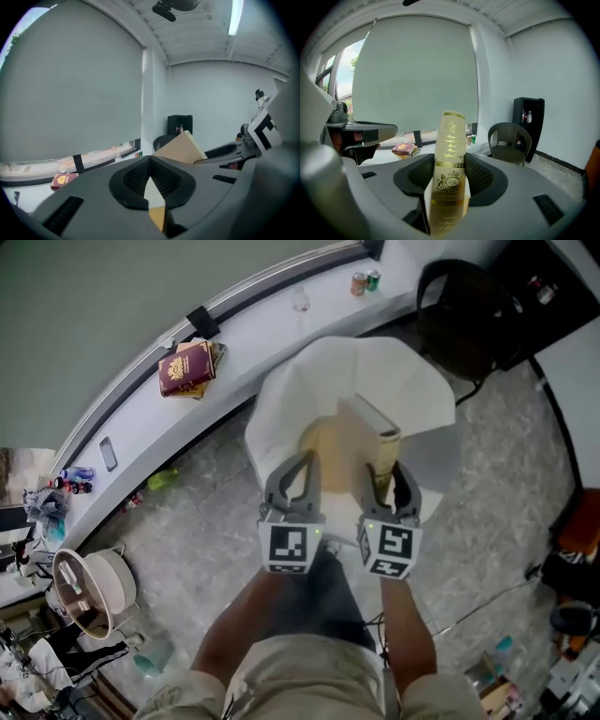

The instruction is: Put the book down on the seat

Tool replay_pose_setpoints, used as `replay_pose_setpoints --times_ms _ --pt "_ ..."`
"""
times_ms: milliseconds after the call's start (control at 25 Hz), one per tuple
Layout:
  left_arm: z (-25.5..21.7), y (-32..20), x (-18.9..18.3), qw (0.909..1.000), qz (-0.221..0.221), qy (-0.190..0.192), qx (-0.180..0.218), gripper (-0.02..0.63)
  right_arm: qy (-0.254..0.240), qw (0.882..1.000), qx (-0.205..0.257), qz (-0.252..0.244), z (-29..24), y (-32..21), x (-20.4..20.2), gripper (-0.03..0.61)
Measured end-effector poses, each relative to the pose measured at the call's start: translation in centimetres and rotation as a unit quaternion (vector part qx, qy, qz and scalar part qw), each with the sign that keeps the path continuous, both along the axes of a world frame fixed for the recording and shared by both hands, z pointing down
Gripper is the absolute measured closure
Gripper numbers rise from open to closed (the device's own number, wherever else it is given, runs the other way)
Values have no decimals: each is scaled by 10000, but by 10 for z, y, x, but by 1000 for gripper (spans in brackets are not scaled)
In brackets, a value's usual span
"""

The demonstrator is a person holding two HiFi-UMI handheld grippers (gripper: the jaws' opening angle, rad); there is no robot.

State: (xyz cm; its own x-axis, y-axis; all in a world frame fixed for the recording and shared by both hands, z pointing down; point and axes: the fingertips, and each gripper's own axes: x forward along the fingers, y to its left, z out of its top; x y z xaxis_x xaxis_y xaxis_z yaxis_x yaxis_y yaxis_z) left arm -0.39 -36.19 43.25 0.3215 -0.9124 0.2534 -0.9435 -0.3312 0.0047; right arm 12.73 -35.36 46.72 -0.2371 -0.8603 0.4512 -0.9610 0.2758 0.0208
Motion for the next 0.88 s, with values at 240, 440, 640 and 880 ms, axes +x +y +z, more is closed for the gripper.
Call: replay_pose_setpoints --times_ms 240,440,640,880 --pt "57 -13 -25 9992 -138 63 -359 606 41 9993 -379 7 57 -14 -24 367" --pt "121 -26 -37 9984 -106 1 -559 607 110 9972 -739 -38 125 -21 -42 367" --pt "185 -31 -54 9942 -321 300 -984 607 187 9928 -1183 -24 192 -22 -58 367" --pt "269 -29 -73 9897 -414 224 -1350 606 263 9869 -1585 -164 267 -20 -81 367"
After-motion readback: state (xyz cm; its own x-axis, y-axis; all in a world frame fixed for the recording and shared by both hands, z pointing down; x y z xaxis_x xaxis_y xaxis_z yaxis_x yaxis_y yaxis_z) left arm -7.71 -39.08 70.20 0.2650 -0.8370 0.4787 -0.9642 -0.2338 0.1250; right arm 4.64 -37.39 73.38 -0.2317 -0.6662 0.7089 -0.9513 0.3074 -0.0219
